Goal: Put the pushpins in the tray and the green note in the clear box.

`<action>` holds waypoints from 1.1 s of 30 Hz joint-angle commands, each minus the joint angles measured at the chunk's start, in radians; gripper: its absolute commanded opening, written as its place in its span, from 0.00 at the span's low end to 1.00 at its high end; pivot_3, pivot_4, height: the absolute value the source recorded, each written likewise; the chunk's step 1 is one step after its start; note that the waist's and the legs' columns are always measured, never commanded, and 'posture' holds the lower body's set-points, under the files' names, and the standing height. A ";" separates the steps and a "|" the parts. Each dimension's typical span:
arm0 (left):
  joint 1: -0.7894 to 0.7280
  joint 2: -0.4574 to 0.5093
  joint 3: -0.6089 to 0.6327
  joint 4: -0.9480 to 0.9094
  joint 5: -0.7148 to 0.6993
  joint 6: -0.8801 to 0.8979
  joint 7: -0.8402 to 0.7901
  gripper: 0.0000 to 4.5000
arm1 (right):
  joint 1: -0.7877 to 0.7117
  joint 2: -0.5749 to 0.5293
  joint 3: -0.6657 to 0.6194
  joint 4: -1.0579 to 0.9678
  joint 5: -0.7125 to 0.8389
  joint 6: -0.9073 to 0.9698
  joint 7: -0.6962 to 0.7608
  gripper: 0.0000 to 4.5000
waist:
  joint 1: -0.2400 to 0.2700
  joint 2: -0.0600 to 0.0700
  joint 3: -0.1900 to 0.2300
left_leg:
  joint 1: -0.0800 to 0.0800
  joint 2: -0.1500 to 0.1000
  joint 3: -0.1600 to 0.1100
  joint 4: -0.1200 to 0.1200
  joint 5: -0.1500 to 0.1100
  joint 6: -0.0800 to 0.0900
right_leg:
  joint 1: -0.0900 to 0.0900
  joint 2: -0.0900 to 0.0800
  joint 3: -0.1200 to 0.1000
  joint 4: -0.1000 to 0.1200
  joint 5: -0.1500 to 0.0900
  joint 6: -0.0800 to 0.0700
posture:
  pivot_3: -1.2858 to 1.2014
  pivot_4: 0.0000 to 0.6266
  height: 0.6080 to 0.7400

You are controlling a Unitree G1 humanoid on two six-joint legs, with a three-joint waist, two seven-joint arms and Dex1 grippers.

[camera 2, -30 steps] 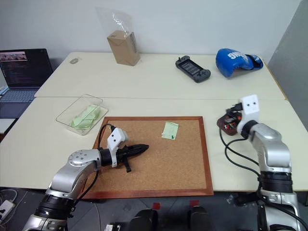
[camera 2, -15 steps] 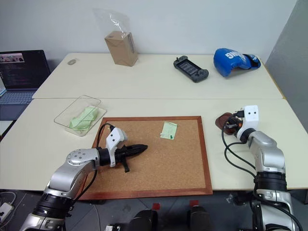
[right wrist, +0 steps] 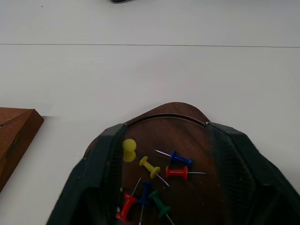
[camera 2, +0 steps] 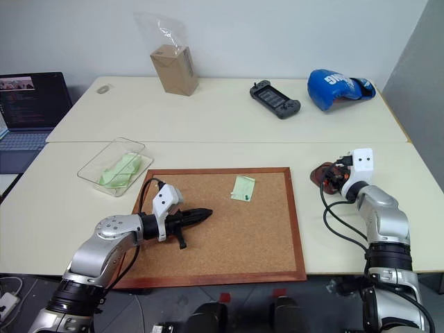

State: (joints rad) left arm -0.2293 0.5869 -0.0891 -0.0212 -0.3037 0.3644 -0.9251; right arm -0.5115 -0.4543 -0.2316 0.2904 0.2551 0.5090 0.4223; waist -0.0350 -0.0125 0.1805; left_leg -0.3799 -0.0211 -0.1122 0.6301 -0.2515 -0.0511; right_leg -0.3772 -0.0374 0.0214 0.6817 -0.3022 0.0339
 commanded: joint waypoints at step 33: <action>0.003 0.004 -0.016 0.035 0.026 0.005 0.002 0.00 | -0.026 -0.044 0.063 0.022 -0.087 -0.211 0.048 0.70 | 0.001 0.000 0.000 | 0.000 0.000 0.000 0.000 0.000 0.000 | 0.000 0.000 0.000 0.000 0.000 0.000 | 0.52 0.24 1.00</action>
State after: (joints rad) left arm -0.2392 0.5864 -0.0913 -0.0063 -0.3037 0.3602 -0.9285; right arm -0.5052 -0.5010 -0.1097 0.3517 0.1156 0.3042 0.4739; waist -0.0344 -0.0125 0.1805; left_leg -0.3797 -0.0210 -0.1122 0.6303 -0.2514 -0.0511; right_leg -0.3769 -0.0375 0.0216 0.6817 -0.3021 0.0339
